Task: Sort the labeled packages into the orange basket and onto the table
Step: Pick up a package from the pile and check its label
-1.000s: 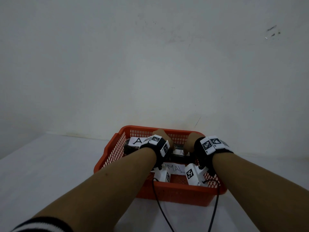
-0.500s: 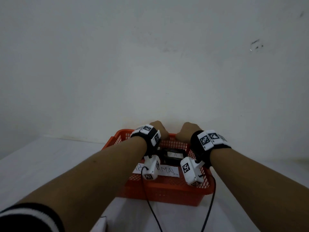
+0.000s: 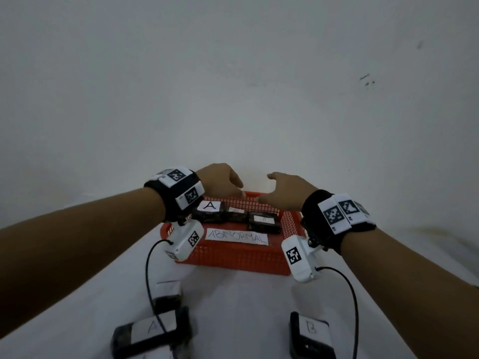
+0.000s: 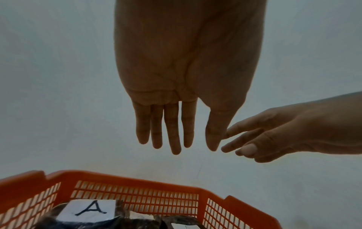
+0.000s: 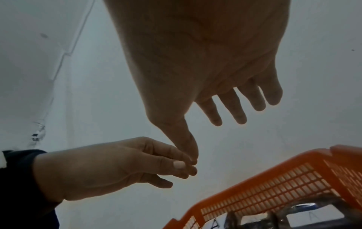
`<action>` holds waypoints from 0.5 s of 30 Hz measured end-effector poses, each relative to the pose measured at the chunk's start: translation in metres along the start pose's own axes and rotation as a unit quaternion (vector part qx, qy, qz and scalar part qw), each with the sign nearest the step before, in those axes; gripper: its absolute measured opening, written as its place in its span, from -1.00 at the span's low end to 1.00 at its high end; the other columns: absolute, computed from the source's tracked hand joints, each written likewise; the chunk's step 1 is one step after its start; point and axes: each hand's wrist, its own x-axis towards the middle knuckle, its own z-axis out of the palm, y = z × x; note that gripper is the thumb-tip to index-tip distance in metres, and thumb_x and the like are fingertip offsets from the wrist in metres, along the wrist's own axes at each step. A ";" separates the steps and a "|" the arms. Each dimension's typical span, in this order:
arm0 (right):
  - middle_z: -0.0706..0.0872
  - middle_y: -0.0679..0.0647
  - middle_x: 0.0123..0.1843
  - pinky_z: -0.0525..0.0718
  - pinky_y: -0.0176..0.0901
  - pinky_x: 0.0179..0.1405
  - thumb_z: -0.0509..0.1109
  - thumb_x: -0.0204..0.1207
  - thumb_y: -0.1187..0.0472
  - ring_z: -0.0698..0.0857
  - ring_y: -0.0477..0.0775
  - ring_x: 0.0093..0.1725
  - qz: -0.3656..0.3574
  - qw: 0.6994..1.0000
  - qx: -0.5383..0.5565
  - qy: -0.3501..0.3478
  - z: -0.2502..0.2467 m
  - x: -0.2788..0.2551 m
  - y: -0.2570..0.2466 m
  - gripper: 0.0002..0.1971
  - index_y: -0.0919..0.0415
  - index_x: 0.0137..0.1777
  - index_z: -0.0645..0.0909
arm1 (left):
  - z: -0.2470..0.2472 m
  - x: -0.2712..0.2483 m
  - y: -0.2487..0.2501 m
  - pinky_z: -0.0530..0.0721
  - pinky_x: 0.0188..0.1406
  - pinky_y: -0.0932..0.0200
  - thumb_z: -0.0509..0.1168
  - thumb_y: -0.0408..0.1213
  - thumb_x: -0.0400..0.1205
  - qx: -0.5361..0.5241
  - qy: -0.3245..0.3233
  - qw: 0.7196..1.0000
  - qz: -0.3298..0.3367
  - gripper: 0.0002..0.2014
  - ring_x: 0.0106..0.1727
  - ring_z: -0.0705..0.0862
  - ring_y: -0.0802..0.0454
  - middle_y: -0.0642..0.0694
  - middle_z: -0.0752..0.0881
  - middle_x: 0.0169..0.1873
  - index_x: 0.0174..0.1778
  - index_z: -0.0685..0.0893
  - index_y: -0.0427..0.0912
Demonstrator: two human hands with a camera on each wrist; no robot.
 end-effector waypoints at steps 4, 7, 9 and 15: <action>0.41 0.15 0.77 0.52 -0.02 0.48 0.49 0.60 -0.16 0.49 0.21 0.68 -0.027 0.999 0.025 -0.013 0.011 -0.046 -0.025 -0.09 0.05 0.84 0.15 | -0.005 -0.055 -0.007 0.61 0.29 0.15 0.44 0.01 0.68 0.016 0.016 1.000 -0.005 -0.59 0.31 0.72 0.03 0.00 0.79 0.33 0.42 0.76 -0.05; 0.51 0.11 0.71 0.53 -0.07 0.46 0.51 0.58 -0.18 0.56 0.17 0.61 -0.064 0.997 0.036 -0.015 0.025 -0.079 -0.045 -0.10 0.05 0.83 0.20 | -0.004 -0.093 -0.016 0.58 0.27 0.16 0.43 0.06 0.68 0.023 0.018 0.999 -0.016 -0.55 0.32 0.70 0.04 0.01 0.76 0.36 0.46 0.73 -0.03; 0.56 0.08 0.68 0.55 -0.06 0.48 0.53 0.56 -0.18 0.59 0.15 0.58 -0.086 0.994 0.058 -0.014 0.037 -0.099 -0.055 -0.13 0.04 0.80 0.26 | -0.001 -0.119 -0.022 0.58 0.29 0.16 0.42 0.08 0.68 0.033 0.016 0.999 -0.018 -0.53 0.34 0.69 0.04 0.02 0.75 0.39 0.48 0.71 -0.01; 0.73 -0.12 0.31 0.69 -0.04 0.36 0.59 0.50 -0.14 0.73 -0.02 0.26 -0.135 0.983 0.118 -0.038 0.069 -0.147 -0.077 -0.33 -0.02 0.57 0.52 | 0.010 -0.192 -0.032 0.58 0.34 0.13 0.40 0.04 0.71 0.048 -0.006 0.998 -0.029 -0.56 0.34 0.67 0.05 0.01 0.72 0.42 0.50 0.70 0.02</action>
